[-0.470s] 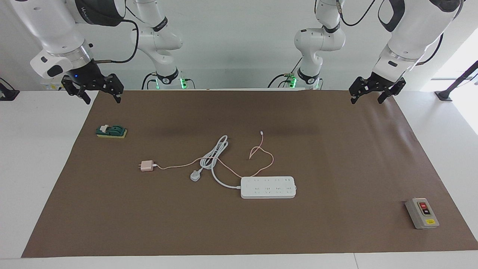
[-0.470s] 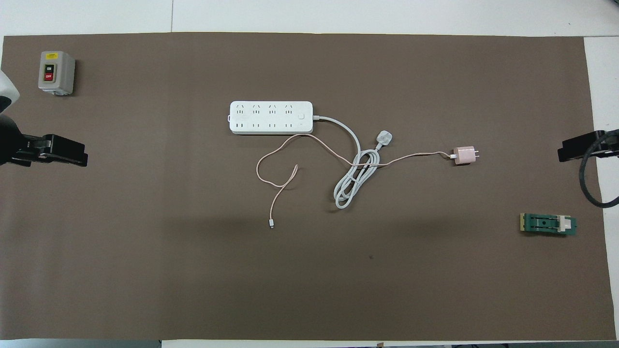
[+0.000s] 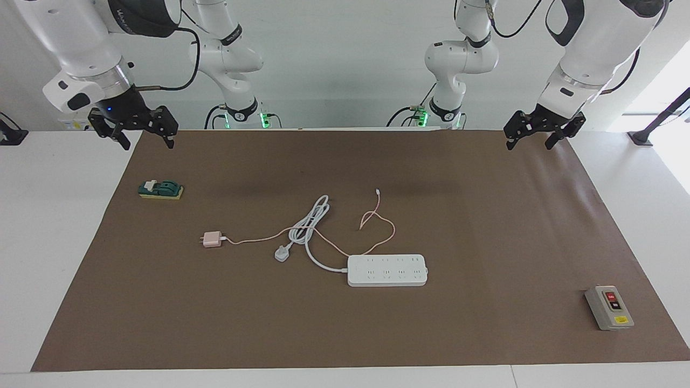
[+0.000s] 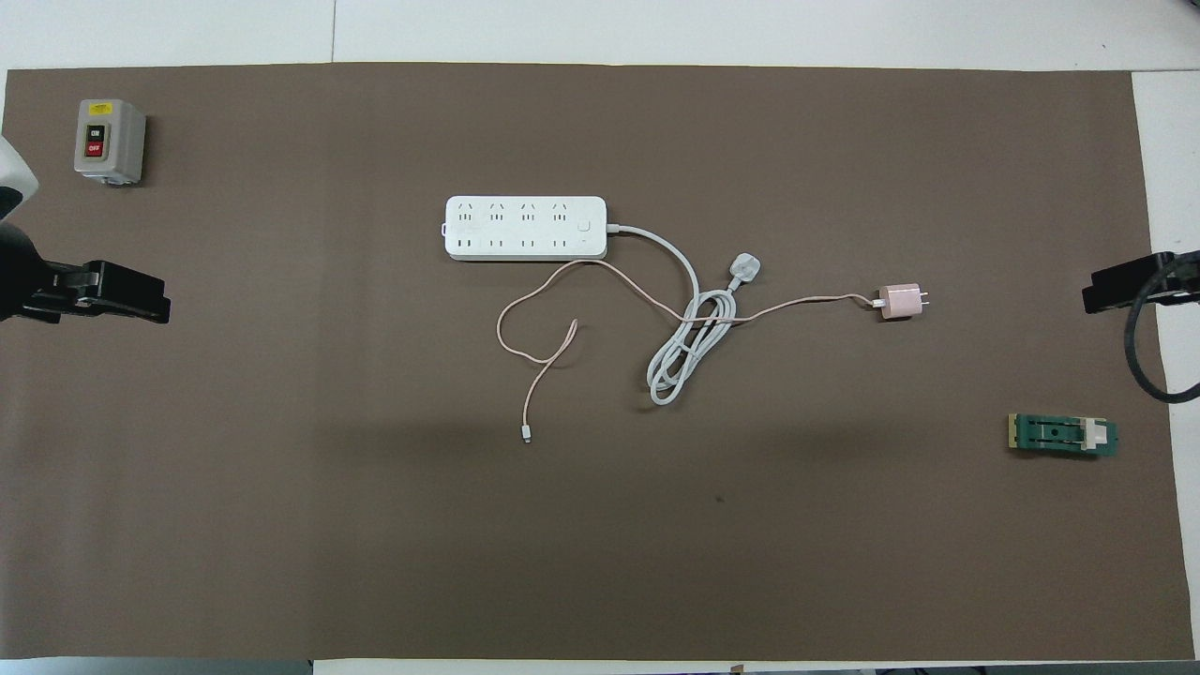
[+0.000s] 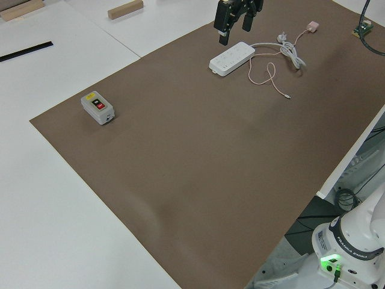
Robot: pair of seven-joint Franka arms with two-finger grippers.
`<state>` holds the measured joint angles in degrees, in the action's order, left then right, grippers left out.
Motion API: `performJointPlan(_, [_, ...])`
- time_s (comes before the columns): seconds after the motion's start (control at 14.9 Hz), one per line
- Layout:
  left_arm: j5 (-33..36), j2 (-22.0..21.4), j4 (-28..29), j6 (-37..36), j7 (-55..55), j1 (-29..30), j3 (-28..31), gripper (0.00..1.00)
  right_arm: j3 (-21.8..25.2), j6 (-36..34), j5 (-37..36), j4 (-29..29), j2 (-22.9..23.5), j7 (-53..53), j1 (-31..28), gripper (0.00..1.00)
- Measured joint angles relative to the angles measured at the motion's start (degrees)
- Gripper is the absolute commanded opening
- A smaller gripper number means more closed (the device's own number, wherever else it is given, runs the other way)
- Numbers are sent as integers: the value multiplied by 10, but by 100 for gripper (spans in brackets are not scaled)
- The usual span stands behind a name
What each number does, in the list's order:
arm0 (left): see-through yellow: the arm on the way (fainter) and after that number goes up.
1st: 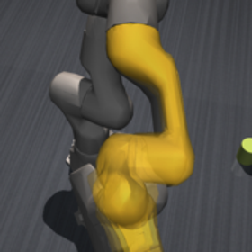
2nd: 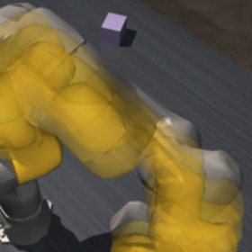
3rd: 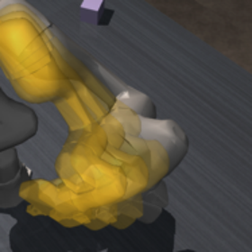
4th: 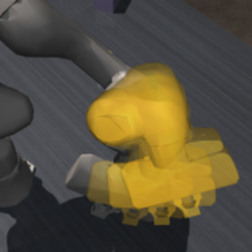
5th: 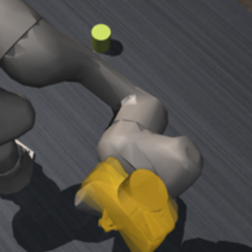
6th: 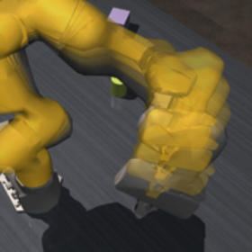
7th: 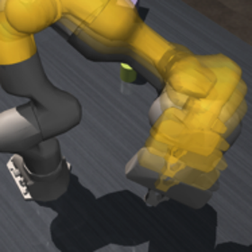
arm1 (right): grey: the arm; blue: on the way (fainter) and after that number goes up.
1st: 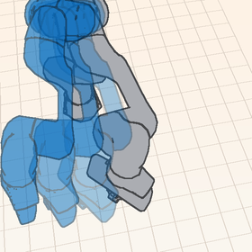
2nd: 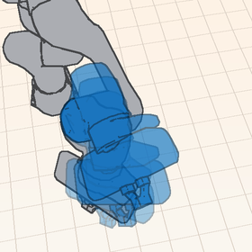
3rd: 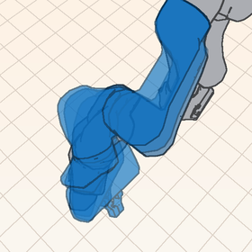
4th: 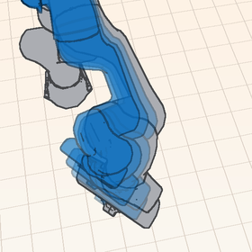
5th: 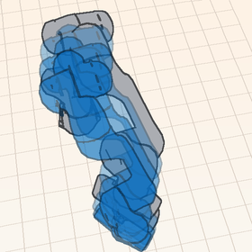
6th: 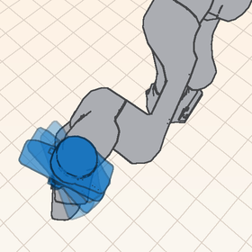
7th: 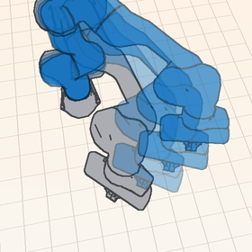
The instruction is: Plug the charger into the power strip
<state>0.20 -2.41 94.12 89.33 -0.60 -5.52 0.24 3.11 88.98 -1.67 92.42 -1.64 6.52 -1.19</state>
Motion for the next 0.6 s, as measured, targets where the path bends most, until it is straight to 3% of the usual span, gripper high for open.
performJointPlan(0.27, [0,0,18,18,0,0,0,100,3,1,5,9,0,-15,-1,100])
performJointPlan(0.6, [0,0,39,38,0,2,1,100,3,16,71,62,7,-137,-12,100])
